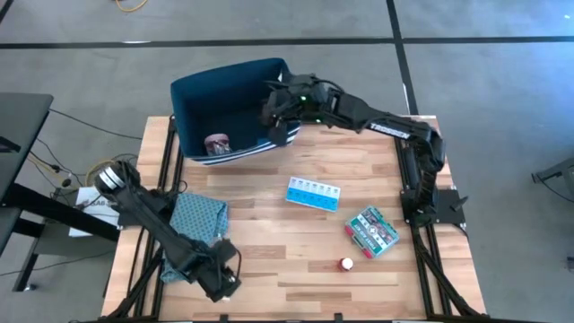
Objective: Pick & place medical supplies in basket/bin
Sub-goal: Put the white rolled gauze into the blue bin
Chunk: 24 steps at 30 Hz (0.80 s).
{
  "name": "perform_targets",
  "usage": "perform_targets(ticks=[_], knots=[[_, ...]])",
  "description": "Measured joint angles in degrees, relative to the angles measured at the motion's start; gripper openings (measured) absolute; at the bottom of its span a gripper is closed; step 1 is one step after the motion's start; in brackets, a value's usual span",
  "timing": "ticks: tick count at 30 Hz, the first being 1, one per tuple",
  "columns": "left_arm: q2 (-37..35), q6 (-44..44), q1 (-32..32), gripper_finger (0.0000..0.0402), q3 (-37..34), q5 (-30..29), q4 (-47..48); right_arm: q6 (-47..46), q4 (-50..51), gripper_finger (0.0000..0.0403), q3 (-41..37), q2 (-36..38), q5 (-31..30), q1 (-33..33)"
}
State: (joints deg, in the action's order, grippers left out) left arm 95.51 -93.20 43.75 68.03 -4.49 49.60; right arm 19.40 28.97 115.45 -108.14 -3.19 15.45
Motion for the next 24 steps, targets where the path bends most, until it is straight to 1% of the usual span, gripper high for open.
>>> perform_targets(ticks=[3, 10, 13, 16, 19, 24], knots=[[3.3, -2.8, 0.1, 0.0135, 0.0, 2.1, -3.2, -2.0, 0.5, 0.0191, 1.5, 1.1, -0.1, -2.8], [10.3, -2.9, 0.7, 0.0135, 0.0, 1.9, -8.1, -3.4, 1.6, 0.0182, 2.0, 3.7, -0.6, -9.6], [13.6, -2.8, 1.0, 0.0135, 0.2, 3.5, -9.1, -3.3, 2.9, 0.018, 2.0, 3.6, -4.0, -12.4], [15.8, -2.0, 1.3, 0.0132, 0.5, 3.6, -9.3, -1.5, 2.9, 0.018, 1.9, 3.6, -7.7, -15.0], [16.2, -1.8, 1.6, 0.0109, 0.5, 2.8, -9.0, 1.9, 2.8, 0.0181, 1.9, 3.6, -11.5, -17.3], [15.2, -0.4, 1.9, 0.003, 3.2, -1.2, -5.2, 7.3, 2.7, 0.018, 1.9, 3.6, -17.7, -20.2]])
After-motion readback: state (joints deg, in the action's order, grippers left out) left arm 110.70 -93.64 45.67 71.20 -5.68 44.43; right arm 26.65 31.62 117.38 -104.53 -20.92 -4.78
